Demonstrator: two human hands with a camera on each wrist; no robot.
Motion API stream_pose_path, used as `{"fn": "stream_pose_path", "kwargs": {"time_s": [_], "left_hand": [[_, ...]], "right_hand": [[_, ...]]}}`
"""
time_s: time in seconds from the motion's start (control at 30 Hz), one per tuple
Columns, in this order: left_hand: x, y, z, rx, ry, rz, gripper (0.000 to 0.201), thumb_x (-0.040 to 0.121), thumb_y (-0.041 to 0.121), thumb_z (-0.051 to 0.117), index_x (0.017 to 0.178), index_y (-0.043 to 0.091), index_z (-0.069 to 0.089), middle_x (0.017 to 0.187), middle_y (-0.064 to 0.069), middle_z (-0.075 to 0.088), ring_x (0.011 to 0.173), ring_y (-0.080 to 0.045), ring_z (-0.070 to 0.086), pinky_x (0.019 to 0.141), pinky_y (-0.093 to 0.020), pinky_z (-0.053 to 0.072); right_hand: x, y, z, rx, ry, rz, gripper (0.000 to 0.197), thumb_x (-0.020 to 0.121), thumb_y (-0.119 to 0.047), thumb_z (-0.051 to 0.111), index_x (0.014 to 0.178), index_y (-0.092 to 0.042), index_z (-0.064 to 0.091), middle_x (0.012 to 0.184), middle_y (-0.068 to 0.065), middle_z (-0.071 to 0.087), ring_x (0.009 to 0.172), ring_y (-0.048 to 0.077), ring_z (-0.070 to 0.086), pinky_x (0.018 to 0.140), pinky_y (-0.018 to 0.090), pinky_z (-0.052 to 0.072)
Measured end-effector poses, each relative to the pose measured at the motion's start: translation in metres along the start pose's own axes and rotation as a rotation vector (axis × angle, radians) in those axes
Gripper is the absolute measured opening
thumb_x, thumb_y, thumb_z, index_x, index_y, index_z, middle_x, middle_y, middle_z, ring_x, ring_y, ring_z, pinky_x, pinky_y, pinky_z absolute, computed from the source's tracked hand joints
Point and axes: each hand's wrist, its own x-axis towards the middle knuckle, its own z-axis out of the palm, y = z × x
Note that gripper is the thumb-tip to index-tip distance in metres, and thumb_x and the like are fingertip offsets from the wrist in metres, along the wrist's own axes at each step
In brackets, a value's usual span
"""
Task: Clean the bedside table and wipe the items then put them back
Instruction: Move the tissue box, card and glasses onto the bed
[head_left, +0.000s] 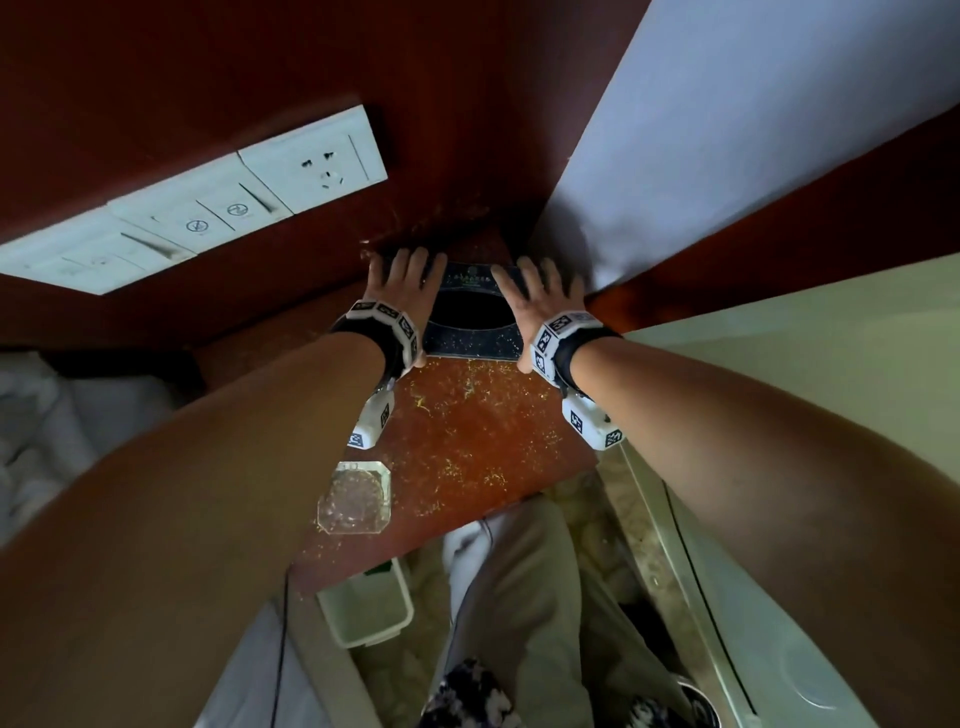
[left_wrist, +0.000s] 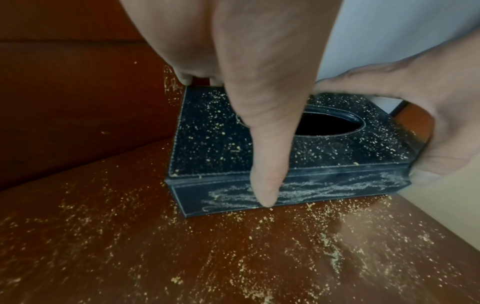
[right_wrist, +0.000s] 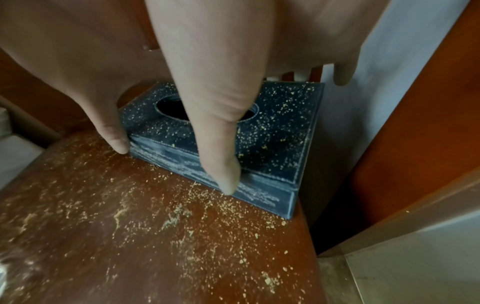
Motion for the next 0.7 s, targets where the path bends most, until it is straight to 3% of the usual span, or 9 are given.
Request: {"fn": "stream_pose_path", "kwargs": {"time_s": [0.27, 0.53, 0.7], "left_hand": [[-0.003, -0.001, -0.008, 0.019, 0.042, 0.016, 0.149, 0.047, 0.051, 0.091, 0.156, 0.014, -0.003, 0.158, -0.015, 0.011, 0.147, -0.035, 0.013, 0.120, -0.055, 0.012], [-0.060, -0.001, -0.048, -0.003, 0.067, -0.008, 0.147, 0.044, 0.051, 0.091, 0.156, 0.014, 0.002, 0.155, -0.012, 0.018, 0.143, -0.033, 0.022, 0.120, -0.050, 0.018], [-0.123, -0.001, -0.079, 0.024, 0.098, -0.030, 0.149, 0.042, 0.056, 0.090, 0.156, 0.011, 0.005, 0.154, -0.012, 0.022, 0.141, -0.032, 0.026, 0.119, -0.045, 0.020]], "right_hand": [[-0.003, -0.002, -0.006, -0.067, 0.046, -0.029, 0.151, 0.048, -0.040, 0.093, 0.152, -0.030, -0.016, 0.159, 0.014, -0.003, 0.145, 0.044, 0.005, 0.108, 0.065, 0.027], [-0.056, 0.001, -0.052, -0.109, 0.050, -0.065, 0.148, 0.050, -0.047, 0.090, 0.154, -0.020, -0.011, 0.160, 0.011, 0.003, 0.145, 0.040, 0.012, 0.112, 0.058, 0.027], [-0.114, -0.005, -0.081, -0.125, 0.098, -0.117, 0.146, 0.051, -0.050, 0.088, 0.154, -0.016, -0.009, 0.159, 0.011, 0.006, 0.145, 0.037, 0.014, 0.118, 0.052, 0.019]]}}
